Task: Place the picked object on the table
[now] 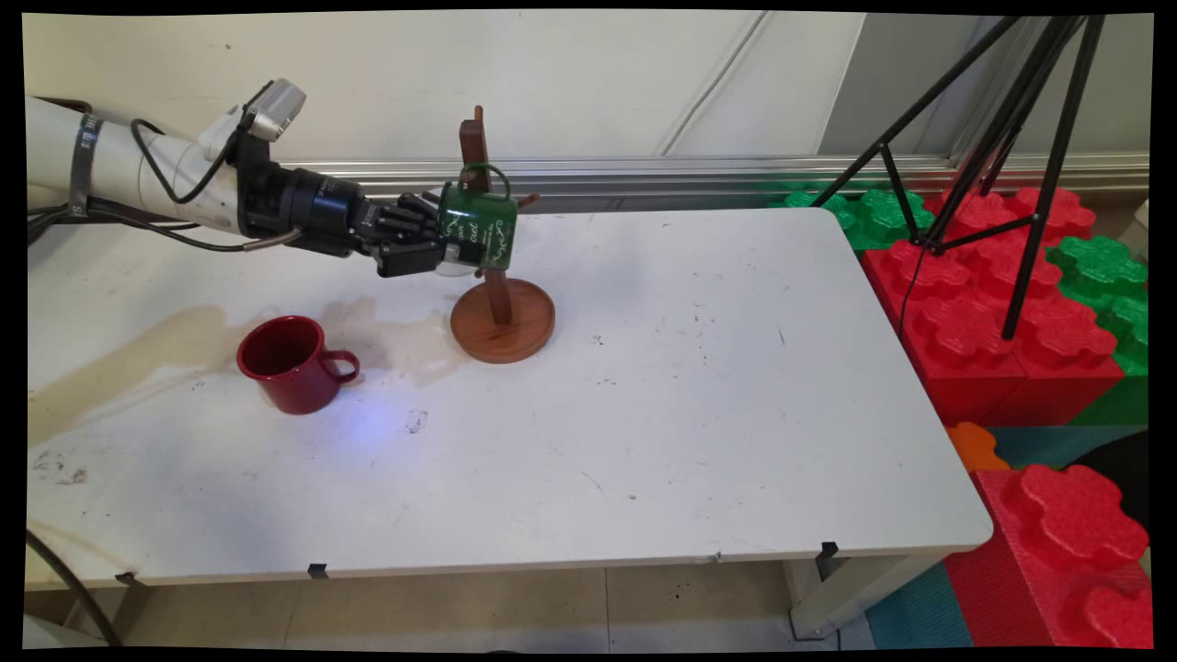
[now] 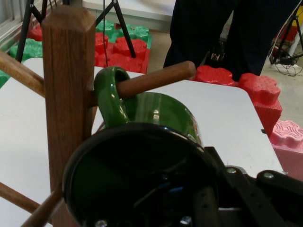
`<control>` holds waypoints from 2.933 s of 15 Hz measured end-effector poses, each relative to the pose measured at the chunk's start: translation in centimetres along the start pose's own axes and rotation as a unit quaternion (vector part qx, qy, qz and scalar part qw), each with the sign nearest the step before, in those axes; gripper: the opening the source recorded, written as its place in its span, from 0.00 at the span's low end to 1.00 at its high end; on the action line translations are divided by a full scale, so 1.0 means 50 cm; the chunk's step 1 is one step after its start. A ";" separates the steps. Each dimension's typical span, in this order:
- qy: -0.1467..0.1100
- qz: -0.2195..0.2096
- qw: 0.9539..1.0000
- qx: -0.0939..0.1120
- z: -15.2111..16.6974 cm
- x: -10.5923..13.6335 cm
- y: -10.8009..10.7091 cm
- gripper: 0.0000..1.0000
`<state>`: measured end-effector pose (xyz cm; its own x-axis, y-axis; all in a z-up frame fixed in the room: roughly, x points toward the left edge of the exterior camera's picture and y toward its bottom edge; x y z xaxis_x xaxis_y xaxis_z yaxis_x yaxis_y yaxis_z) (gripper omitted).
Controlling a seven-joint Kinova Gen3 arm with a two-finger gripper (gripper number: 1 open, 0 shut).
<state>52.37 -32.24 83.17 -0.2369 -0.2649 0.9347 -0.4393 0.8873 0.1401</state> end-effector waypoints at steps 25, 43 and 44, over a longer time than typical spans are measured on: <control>-0.005 0.034 0.998 -0.048 -0.068 0.031 0.082 0.00; -0.119 0.102 0.987 0.025 -0.288 -0.005 0.015 0.00; -0.129 0.106 0.985 0.031 -0.297 -0.009 0.008 0.00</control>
<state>65.14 -26.16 87.66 -0.5381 -0.1702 0.8255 -0.4065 0.9104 -0.0772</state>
